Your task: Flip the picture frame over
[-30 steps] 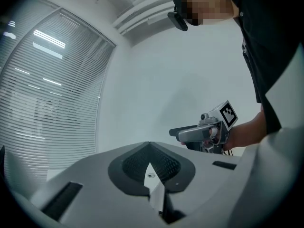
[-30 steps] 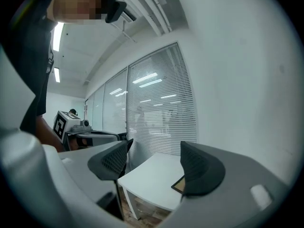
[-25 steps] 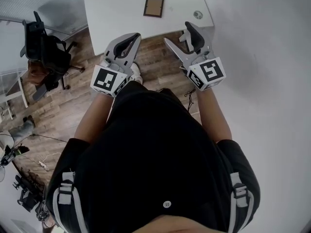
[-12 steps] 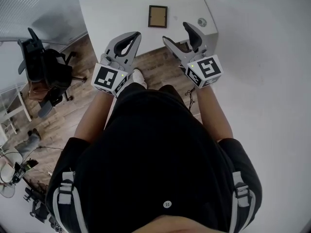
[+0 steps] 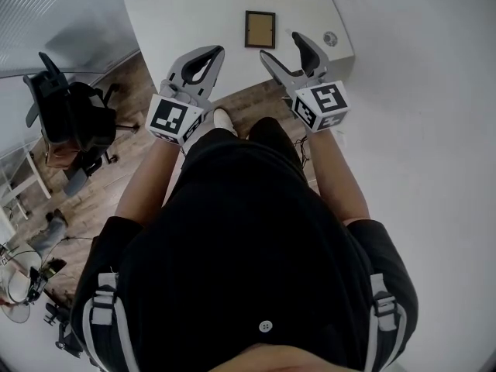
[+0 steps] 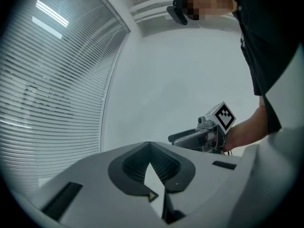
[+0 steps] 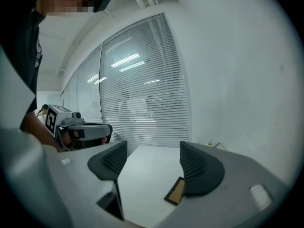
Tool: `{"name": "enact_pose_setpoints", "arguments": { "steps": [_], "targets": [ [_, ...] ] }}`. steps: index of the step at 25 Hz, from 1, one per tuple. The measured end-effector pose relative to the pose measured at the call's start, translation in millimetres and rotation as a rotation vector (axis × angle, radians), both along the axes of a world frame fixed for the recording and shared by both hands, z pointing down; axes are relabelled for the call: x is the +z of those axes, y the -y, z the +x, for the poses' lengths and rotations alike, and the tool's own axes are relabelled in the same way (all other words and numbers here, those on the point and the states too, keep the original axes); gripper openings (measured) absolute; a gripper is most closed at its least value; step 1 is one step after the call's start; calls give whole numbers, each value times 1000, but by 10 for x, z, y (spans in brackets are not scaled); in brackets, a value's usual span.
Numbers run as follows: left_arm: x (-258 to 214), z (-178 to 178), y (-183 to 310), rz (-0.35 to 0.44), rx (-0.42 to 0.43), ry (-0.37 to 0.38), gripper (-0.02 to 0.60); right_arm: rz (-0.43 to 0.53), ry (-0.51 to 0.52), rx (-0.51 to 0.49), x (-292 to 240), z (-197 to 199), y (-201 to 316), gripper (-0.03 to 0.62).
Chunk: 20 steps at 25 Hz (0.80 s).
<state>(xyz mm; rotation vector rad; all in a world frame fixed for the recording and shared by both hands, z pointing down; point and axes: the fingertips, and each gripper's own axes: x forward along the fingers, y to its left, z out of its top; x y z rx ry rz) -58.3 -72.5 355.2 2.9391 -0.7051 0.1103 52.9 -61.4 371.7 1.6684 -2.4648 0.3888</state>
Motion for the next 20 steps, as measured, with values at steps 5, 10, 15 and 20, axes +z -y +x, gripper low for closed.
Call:
{"name": "enact_pose_setpoints", "arguments": {
  "steps": [5,10,15,20],
  "targets": [
    [114,47,232,-12,-12,-10,8,-42,-1,28,243,89,330,348],
    [241,137,468,3,-31,10,8,-86,2,25,546,156,688,348],
    [439,227,692,-8,-68,24,6,-138,-6,28,827,257,996,347],
    [577,361,861,-18,-80,45,6,-186,-7,35,1057,361,1205,347]
  ]
}}
